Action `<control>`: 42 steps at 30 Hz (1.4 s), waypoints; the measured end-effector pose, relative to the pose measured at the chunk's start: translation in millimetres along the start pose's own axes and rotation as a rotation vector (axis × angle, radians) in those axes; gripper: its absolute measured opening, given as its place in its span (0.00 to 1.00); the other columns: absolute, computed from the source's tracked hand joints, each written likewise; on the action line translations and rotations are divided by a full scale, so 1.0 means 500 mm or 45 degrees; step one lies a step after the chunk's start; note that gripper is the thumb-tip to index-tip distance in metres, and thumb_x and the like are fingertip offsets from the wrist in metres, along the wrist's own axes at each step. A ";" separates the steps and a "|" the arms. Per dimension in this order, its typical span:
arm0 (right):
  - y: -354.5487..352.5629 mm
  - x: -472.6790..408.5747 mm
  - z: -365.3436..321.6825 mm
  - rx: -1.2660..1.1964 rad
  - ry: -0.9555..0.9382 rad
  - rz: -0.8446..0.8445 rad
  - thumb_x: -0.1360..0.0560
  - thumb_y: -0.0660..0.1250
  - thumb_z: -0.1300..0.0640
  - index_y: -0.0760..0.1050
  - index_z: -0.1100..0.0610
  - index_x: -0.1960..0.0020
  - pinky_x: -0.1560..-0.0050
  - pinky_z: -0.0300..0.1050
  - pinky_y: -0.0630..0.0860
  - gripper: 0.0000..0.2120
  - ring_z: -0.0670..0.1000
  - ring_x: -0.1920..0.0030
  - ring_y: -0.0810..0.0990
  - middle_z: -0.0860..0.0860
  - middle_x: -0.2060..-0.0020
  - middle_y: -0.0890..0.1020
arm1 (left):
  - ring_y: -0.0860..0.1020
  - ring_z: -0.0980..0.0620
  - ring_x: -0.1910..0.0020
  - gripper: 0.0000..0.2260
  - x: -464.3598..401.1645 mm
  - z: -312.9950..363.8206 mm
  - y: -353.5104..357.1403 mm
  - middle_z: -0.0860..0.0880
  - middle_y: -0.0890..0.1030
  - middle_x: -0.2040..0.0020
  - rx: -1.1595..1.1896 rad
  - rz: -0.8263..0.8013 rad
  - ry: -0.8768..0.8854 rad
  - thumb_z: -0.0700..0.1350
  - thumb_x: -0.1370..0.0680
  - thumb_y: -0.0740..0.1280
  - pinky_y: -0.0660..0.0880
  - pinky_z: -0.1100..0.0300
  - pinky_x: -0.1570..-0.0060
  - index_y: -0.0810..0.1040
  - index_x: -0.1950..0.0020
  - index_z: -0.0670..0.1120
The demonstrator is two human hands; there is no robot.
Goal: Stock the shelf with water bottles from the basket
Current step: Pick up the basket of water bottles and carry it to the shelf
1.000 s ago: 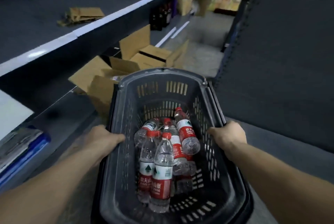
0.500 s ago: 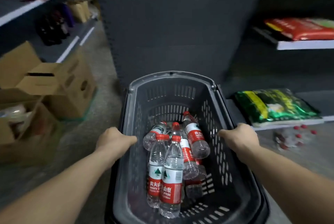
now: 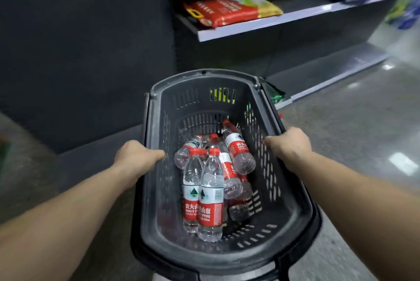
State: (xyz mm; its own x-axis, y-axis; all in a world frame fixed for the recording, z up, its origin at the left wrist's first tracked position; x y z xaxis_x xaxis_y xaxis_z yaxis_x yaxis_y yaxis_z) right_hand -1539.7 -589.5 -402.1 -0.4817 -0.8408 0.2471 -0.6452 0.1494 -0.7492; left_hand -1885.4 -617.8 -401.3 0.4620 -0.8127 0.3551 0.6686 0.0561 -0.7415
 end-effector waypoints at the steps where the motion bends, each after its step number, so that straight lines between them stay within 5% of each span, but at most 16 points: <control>1: -0.025 -0.019 0.016 0.002 0.021 0.017 0.31 0.72 0.53 0.81 0.61 0.50 0.58 0.44 0.75 0.14 0.60 0.55 0.83 0.58 0.57 0.83 | 0.74 0.49 0.67 0.14 -0.001 0.029 0.022 0.46 0.78 0.66 -0.011 -0.017 0.023 0.48 0.32 0.74 0.76 0.54 0.59 0.72 0.67 0.44; 10: -0.189 -0.195 0.117 -0.017 0.216 0.099 0.32 0.72 0.52 0.79 0.62 0.49 0.60 0.44 0.74 0.16 0.58 0.60 0.80 0.58 0.57 0.83 | 0.75 0.47 0.65 0.13 -0.013 0.282 0.186 0.47 0.77 0.66 -0.132 -0.144 0.149 0.49 0.31 0.73 0.76 0.56 0.60 0.71 0.66 0.44; 16: -0.240 -0.316 0.148 0.007 0.234 0.119 0.32 0.71 0.51 0.80 0.60 0.45 0.53 0.47 0.78 0.19 0.61 0.51 0.83 0.59 0.51 0.85 | 0.75 0.49 0.67 0.11 -0.051 0.389 0.289 0.45 0.79 0.64 -0.166 -0.192 0.153 0.48 0.32 0.72 0.71 0.58 0.68 0.76 0.61 0.41; 20: -0.258 -0.388 0.178 0.001 0.238 0.099 0.32 0.70 0.50 0.79 0.59 0.45 0.53 0.47 0.77 0.19 0.61 0.51 0.82 0.58 0.51 0.84 | 0.75 0.49 0.66 0.12 -0.061 0.444 0.347 0.46 0.78 0.64 -0.202 -0.192 0.131 0.49 0.31 0.71 0.70 0.58 0.68 0.71 0.63 0.44; 24: -0.260 -0.469 0.201 0.001 0.203 0.013 0.33 0.71 0.48 0.79 0.59 0.46 0.48 0.52 0.81 0.21 0.61 0.51 0.83 0.58 0.51 0.84 | 0.76 0.49 0.62 0.16 -0.050 0.471 0.402 0.47 0.77 0.61 -0.209 -0.157 0.056 0.49 0.30 0.71 0.76 0.54 0.58 0.66 0.60 0.43; 27: -0.261 -0.538 0.217 0.019 0.155 -0.073 0.32 0.71 0.48 0.79 0.60 0.45 0.47 0.52 0.81 0.20 0.62 0.50 0.83 0.59 0.50 0.84 | 0.77 0.48 0.61 0.16 -0.030 0.487 0.443 0.47 0.78 0.61 -0.174 -0.107 -0.016 0.50 0.29 0.71 0.75 0.56 0.61 0.67 0.54 0.44; 32: -0.262 -0.633 0.240 0.079 0.038 -0.247 0.30 0.70 0.49 0.78 0.60 0.44 0.48 0.49 0.78 0.19 0.62 0.47 0.82 0.60 0.48 0.84 | 0.79 0.48 0.67 0.09 0.016 0.485 0.520 0.47 0.80 0.67 -0.043 -0.045 -0.230 0.49 0.32 0.72 0.72 0.59 0.68 0.77 0.62 0.45; 42: -0.174 -0.741 0.295 0.241 -0.051 -0.405 0.31 0.72 0.49 0.78 0.59 0.45 0.47 0.50 0.79 0.19 0.62 0.47 0.83 0.60 0.49 0.84 | 0.81 0.46 0.57 0.17 0.034 0.423 0.664 0.47 0.83 0.57 0.049 -0.093 -0.485 0.53 0.37 0.71 0.79 0.56 0.56 0.81 0.52 0.45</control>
State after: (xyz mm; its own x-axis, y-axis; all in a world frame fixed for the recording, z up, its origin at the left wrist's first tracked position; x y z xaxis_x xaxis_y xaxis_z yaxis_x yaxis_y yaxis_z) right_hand -1217.7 -367.8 -519.0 -0.2486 -0.8498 0.4648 -0.6362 -0.2186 -0.7399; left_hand -1532.3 -490.1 -520.9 0.5908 -0.5422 0.5974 0.7258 0.0338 -0.6871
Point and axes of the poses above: each hand's wrist, its own x-axis away from the middle knuckle, its own y-axis out of the palm, z = x × y, the point moved 4 cm from there along -x, towards the middle knuckle
